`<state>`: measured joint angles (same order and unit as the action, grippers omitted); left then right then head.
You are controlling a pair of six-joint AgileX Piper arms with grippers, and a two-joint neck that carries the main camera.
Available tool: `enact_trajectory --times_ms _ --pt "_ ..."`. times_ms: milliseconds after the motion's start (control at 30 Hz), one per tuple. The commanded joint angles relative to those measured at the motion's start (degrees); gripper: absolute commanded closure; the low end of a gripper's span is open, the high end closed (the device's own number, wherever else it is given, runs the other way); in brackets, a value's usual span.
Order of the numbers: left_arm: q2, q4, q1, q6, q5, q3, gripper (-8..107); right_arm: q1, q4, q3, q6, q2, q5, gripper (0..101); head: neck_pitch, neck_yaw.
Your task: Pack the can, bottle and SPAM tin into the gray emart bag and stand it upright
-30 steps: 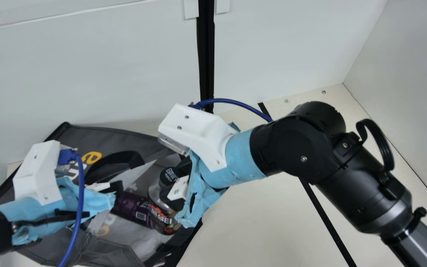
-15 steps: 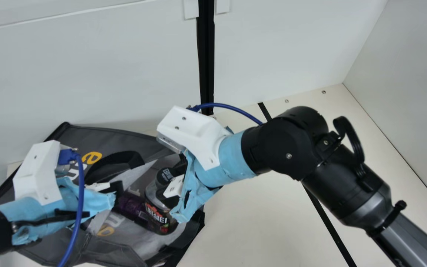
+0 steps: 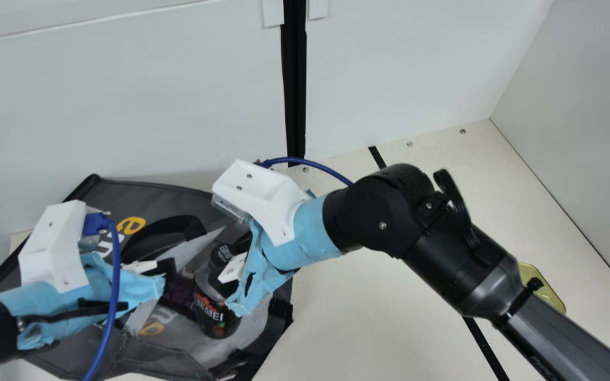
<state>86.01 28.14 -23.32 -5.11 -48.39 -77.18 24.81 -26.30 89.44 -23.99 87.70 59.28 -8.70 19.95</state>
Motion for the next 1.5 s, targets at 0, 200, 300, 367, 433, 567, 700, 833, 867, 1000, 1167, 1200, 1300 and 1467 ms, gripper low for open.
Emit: enact_trajectory --times_ms 0,200,300,367,433,567,700,833,867,1000,1167,1200,1300,1467 --pt "0.0 0.0 0.0 0.0 0.0 0.0 107 0.1 -0.3 0.0 0.2 0.3 -0.8 101 -1.3 0.0" --pt "0.0 0.0 0.0 0.0 0.0 0.0 107 0.7 -1.1 -0.6 0.6 1.4 -3.8 101 -1.3 0.0" --pt "0.0 0.0 0.0 0.0 0.0 0.0 107 1.0 -1.5 -1.6 0.3 1.5 -5.9 101 -1.3 0.0" --pt "0.0 0.0 0.0 0.0 0.0 0.0 107 1.2 -1.6 -2.4 0.2 1.5 -7.5 101 -1.3 0.0" --pt "0.0 0.0 0.0 0.0 0.0 0.0 107 1.4 -1.9 -3.3 0.0 1.4 -9.0 101 -1.3 0.0" --pt "0.0 0.0 0.0 0.0 0.0 0.0 107 1.6 -2.1 -5.4 -0.7 1.2 -11.9 101 -1.3 0.0" --pt "0.0 0.0 0.0 0.0 0.0 0.0 107 1.9 -2.0 -7.7 -1.4 0.9 -14.8 101 -1.3 0.0" --pt "0.0 0.0 0.0 0.0 0.0 0.0 107 2.1 -2.4 -9.8 -2.2 0.6 -17.1 101 -1.3 0.0" --pt "0.0 0.0 0.0 0.0 0.0 0.0 107 2.2 -2.5 -10.3 -2.4 0.6 -17.6 101 -1.3 0.0" --pt "0.0 0.0 0.0 0.0 0.0 0.0 107 2.4 -2.9 -11.8 -3.1 0.5 -19.3 101 -1.3 0.0" --pt "0.0 0.0 0.0 0.0 0.0 0.0 107 2.7 -3.2 -12.9 -3.8 0.5 -20.6 101 -1.3 0.0" --pt "0.0 0.0 0.0 0.0 0.0 0.0 107 2.7 -3.3 -13.0 -3.9 0.5 -20.8 101 -1.3 0.0" --pt "0.0 0.0 0.0 0.0 0.0 0.0 107 2.9 -3.4 -13.3 -4.3 0.5 -21.2 101 -1.3 0.0" --pt "0.0 0.0 0.0 0.0 0.0 0.0 107 3.1 -3.6 -13.6 -4.8 0.5 -21.5 88 -1.3 0.0"
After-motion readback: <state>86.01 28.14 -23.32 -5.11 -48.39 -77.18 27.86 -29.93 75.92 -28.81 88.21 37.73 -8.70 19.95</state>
